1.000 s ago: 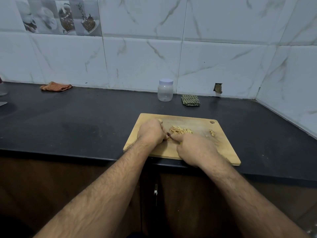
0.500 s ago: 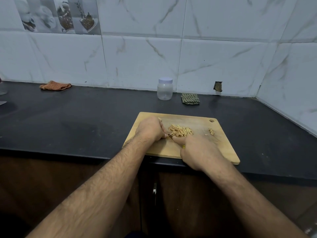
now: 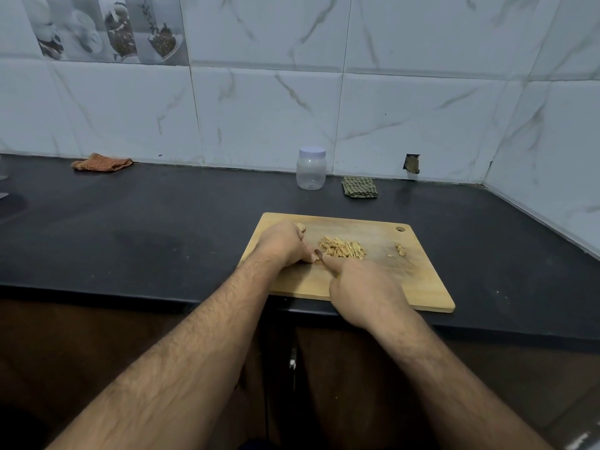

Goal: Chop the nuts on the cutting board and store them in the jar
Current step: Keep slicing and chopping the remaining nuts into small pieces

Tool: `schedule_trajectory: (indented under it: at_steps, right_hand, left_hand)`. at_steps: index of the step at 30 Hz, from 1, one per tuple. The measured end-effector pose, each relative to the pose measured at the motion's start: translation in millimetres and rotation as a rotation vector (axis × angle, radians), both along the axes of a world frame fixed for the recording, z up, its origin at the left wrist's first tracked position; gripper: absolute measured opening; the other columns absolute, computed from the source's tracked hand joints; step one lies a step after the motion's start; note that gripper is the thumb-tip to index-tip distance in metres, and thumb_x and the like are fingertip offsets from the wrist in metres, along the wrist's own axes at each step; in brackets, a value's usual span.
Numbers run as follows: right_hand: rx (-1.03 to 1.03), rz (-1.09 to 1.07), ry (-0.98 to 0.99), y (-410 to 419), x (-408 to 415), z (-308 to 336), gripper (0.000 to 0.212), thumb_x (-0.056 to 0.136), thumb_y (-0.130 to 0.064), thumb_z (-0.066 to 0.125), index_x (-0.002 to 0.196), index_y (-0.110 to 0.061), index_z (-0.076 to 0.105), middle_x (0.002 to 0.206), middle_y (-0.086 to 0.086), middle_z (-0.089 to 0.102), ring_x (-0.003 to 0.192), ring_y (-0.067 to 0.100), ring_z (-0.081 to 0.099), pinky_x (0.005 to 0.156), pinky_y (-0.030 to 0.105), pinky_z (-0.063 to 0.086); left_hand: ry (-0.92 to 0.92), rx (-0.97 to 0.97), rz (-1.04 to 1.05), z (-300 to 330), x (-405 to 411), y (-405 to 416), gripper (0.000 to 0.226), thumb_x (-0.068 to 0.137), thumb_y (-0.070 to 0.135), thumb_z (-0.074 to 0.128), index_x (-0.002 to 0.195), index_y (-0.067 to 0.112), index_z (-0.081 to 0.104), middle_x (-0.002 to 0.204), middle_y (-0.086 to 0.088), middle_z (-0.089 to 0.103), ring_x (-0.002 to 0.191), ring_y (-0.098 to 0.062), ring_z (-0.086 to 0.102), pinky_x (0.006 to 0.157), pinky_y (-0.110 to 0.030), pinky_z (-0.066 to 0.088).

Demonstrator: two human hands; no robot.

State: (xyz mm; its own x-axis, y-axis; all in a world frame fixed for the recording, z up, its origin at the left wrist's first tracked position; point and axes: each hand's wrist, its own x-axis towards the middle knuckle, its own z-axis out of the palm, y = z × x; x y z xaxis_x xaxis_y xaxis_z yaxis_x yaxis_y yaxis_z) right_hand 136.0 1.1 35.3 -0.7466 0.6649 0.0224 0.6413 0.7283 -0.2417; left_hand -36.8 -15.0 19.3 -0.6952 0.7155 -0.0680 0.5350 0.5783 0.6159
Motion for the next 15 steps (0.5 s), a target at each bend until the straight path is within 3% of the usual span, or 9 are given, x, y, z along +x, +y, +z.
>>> schedule_trajectory:
  at_steps: [8,15]
  right_hand:
    - [0.025,0.002,-0.081,-3.4,-6.4,4.9,0.069,0.095,-0.009,0.044,0.150,-0.048,0.031,0.133,0.001,0.059,0.118,0.023,0.056,0.086,0.034,0.050]
    - [0.051,-0.008,-0.198,-6.7,-6.4,10.9,0.078,0.091,-0.002,0.051,0.150,-0.047,0.028,0.135,0.003,0.056,0.120,0.024,0.055,0.078,0.034,0.044]
  left_hand:
    - [0.002,-0.036,-0.009,3.2,-0.4,1.1,0.031,0.079,0.026,0.080,0.108,0.016,0.073,0.100,0.007,0.073,0.104,-0.016,0.063,0.092,-0.035,0.053]
    - [0.004,-0.042,0.007,3.8,1.3,1.6,0.028,0.080,0.027,0.079,0.105,0.017,0.074,0.096,0.006,0.072,0.103,-0.016,0.063,0.091,-0.034,0.053]
